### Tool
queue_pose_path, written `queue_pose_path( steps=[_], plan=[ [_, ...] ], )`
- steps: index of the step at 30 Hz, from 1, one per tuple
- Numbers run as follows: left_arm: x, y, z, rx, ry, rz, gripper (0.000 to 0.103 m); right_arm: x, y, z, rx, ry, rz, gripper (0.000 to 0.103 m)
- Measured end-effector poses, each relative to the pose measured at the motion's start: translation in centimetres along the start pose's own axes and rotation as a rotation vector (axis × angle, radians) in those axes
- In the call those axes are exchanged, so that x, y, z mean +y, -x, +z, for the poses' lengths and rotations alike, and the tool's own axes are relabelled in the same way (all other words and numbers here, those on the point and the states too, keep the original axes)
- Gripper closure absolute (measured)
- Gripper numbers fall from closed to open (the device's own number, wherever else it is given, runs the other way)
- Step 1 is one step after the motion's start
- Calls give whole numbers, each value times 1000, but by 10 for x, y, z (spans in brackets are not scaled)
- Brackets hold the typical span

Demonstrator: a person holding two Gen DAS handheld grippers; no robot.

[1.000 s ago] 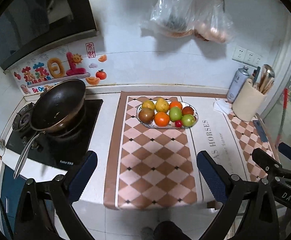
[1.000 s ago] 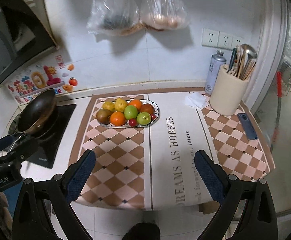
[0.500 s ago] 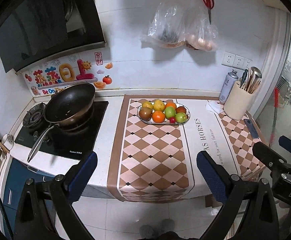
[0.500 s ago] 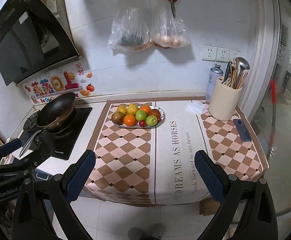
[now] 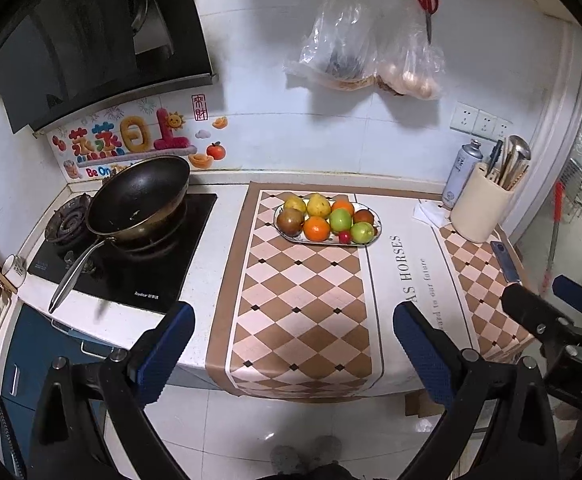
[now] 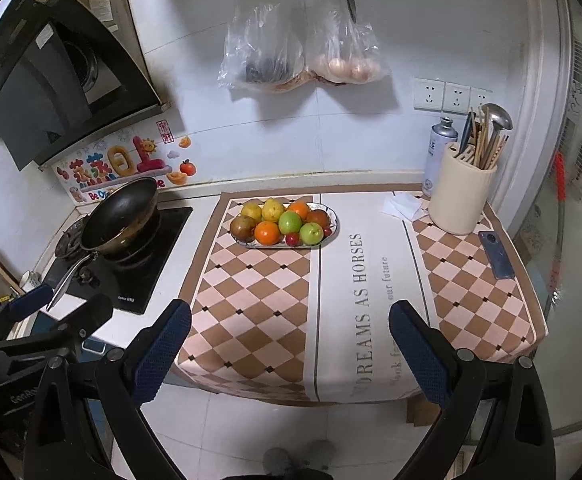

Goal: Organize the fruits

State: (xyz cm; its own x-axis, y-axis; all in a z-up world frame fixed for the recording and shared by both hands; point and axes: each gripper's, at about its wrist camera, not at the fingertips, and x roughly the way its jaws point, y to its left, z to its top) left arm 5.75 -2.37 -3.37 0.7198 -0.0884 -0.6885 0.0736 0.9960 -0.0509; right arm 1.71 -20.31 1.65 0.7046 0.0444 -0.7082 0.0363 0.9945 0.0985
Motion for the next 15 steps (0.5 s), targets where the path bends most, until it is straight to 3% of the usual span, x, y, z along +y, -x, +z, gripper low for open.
queue_pose_path(
  steps=[15],
  plan=[
    [3, -86, 63, 45, -3, 65, 1, -19, -111, 71, 76, -3, -56, 2]
  ],
)
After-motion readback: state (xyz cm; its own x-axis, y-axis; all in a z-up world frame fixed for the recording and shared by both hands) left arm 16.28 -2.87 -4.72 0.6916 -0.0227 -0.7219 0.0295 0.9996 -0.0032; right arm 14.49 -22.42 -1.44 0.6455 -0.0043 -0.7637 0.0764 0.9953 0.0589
